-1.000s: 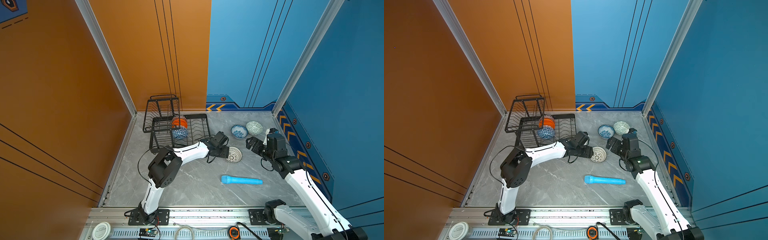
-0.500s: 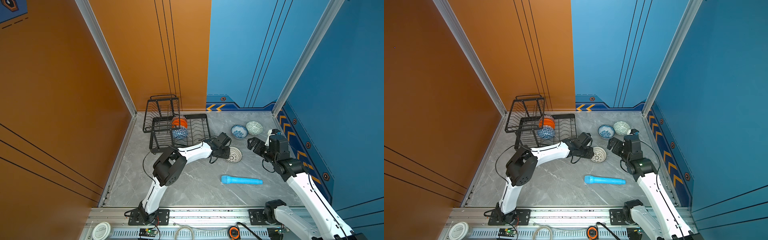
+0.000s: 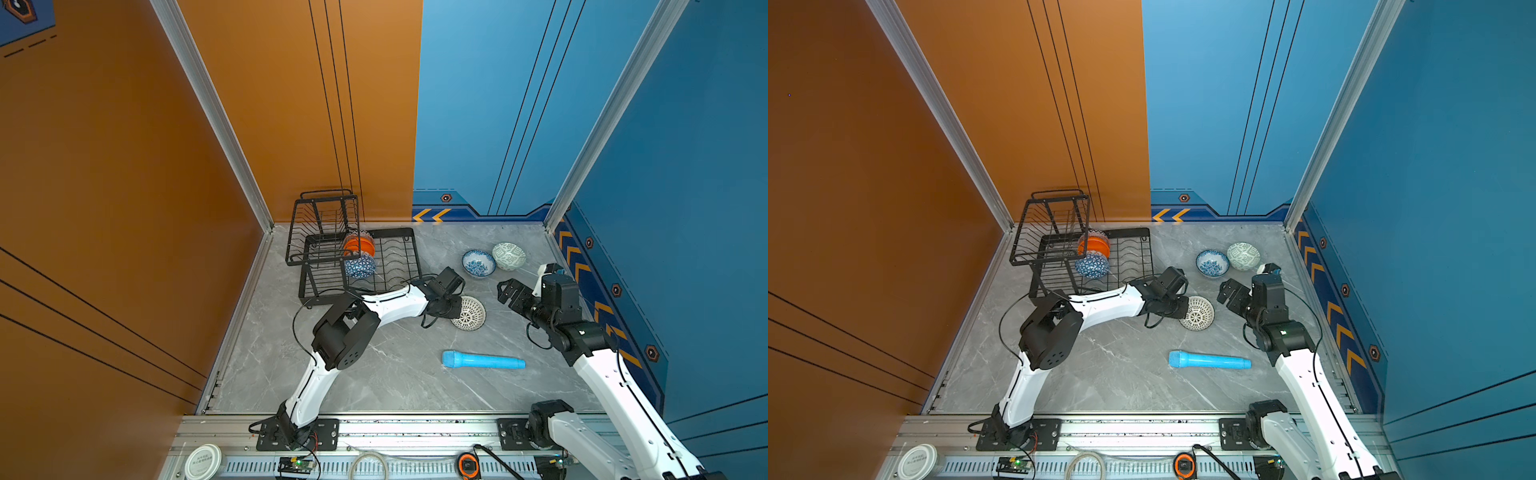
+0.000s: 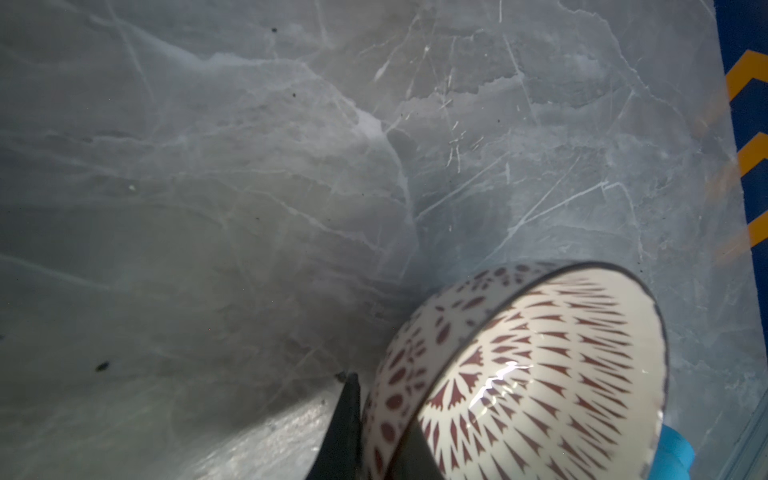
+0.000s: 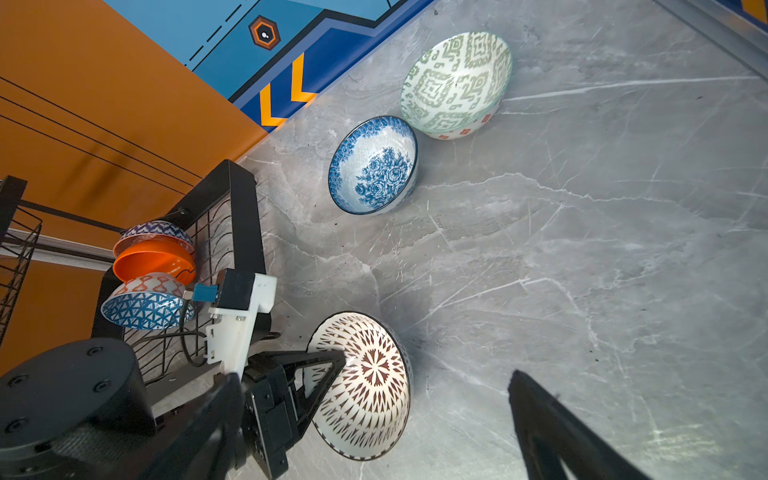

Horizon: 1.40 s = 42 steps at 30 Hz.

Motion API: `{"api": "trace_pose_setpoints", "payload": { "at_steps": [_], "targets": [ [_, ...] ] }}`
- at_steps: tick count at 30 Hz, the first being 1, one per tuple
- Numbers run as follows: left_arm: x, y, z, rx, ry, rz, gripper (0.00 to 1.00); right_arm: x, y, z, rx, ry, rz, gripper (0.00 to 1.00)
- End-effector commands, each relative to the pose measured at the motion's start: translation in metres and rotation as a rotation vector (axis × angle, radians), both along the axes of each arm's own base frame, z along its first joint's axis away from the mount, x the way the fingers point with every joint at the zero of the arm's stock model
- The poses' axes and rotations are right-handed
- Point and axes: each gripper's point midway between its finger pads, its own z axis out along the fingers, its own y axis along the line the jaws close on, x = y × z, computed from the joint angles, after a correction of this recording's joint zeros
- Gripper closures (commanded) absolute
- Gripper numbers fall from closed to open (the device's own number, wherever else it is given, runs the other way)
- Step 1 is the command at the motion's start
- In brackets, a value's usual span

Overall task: Load the bowls into the dish rack
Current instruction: 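Reach the left gripper to the maroon-patterned white bowl while the right approaches, then grip and lift the maroon-patterned bowl with the left gripper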

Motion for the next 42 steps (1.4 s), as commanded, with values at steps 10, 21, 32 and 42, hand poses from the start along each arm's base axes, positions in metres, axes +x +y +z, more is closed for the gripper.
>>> {"api": "trace_pose_setpoints", "payload": {
  "at_steps": [10,21,32,42],
  "targets": [
    [0.035,0.003,0.057,-0.052,-0.137,0.057,1.0,0.004,0.005,0.01,0.073,-0.031,-0.005,0.0],
    [0.079,0.043,0.206,-0.247,-0.654,0.285,1.0,0.02,0.025,0.087,0.293,-0.19,0.007,0.0],
    [0.07,0.06,0.26,-0.337,-1.007,0.42,1.0,0.045,0.068,0.158,0.536,-0.336,0.039,0.0],
    [0.051,0.061,0.272,-0.375,-1.23,0.478,1.0,0.067,0.112,0.174,0.63,-0.356,0.083,0.0]
  ]
}}
